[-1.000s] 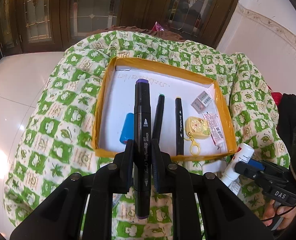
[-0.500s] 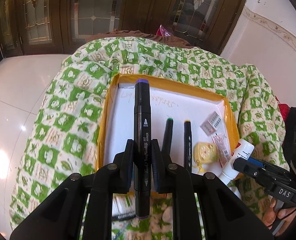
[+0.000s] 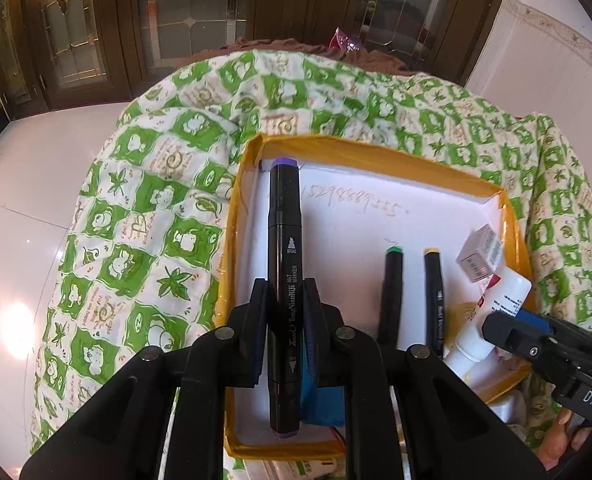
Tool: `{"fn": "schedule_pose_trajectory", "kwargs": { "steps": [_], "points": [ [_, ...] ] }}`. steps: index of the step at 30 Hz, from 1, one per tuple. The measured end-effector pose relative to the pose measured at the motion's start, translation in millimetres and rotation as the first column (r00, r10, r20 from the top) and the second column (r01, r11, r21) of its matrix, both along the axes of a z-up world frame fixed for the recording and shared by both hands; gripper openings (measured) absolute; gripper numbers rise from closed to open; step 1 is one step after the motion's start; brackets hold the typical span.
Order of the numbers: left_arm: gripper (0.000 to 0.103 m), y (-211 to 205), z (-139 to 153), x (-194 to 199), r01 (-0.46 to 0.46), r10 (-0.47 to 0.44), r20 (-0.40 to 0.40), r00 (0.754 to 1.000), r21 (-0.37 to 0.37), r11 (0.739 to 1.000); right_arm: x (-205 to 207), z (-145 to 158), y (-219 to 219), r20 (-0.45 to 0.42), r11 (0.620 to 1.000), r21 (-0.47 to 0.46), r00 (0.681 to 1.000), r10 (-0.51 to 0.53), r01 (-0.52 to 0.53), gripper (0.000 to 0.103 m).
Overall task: Organize rigid objects
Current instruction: 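Carry the marker and white bottle into the tray beside the markers, then open both tools to release the marker and bottle in the tray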
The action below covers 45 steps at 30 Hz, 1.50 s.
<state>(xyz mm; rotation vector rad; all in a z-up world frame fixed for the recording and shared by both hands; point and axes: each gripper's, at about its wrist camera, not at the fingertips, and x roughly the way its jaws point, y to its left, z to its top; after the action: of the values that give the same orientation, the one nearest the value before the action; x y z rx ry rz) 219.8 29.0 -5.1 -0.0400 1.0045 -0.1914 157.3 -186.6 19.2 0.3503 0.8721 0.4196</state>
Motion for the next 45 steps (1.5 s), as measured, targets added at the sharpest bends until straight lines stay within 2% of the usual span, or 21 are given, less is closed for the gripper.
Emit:
{"fn": "schedule_pose_trajectory", "kwargs": {
  "steps": [14,25,27,30,33,35,36,39,43,45],
  "points": [
    [0.014,-3,-35,0,0.011,-0.01,-0.068,0.998,0.017,1.0,11,-33,22,-0.091,0.997,-0.057,0.995,0.051,-0.057,0.027],
    [0.014,-11,-39,-4,0.026,-0.022,-0.049,0.999,0.084,0.996,15,-39,25,-0.091,0.996,-0.065,0.995,0.051,-0.057,0.028],
    [0.017,-15,-39,-4,0.03,-0.026,-0.039,0.999,0.102,0.994,14,-38,25,-0.087,0.996,-0.068,0.995,0.049,-0.055,0.028],
    [0.027,-17,-36,-8,0.029,-0.026,-0.024,0.999,0.127,0.992,13,-37,26,-0.08,0.995,-0.081,0.996,0.045,-0.052,0.028],
    [0.035,-17,-28,-13,0.036,-0.035,-0.007,0.999,0.122,0.992,9,-35,25,-0.086,0.996,-0.074,0.995,0.047,-0.053,0.029],
    [0.054,-20,-21,-19,0.031,-0.034,0.016,0.999,0.142,0.989,3,-31,24,-0.081,0.997,-0.063,0.996,0.045,-0.05,0.036],
    [0.058,-21,-16,-24,0.03,-0.035,0.036,0.999,0.154,0.988,0,-29,23,-0.076,0.997,-0.058,0.996,0.045,-0.049,0.041],
    [0.059,-26,-6,-38,0.037,-0.05,0.069,0.996,0.175,0.984,-13,-22,20,-0.061,0.998,-0.039,0.997,0.045,-0.047,0.047],
    [0.059,-32,4,-64,0.032,-0.055,0.103,0.993,0.213,0.976,-33,-13,15,-0.041,0.999,-0.016,0.999,0.033,-0.034,0.062],
    [0.059,-33,7,-76,0.032,-0.056,0.109,0.992,0.209,0.977,-45,-10,11,-0.036,0.999,-0.023,0.999,0.024,-0.025,0.068]
  ]
}}
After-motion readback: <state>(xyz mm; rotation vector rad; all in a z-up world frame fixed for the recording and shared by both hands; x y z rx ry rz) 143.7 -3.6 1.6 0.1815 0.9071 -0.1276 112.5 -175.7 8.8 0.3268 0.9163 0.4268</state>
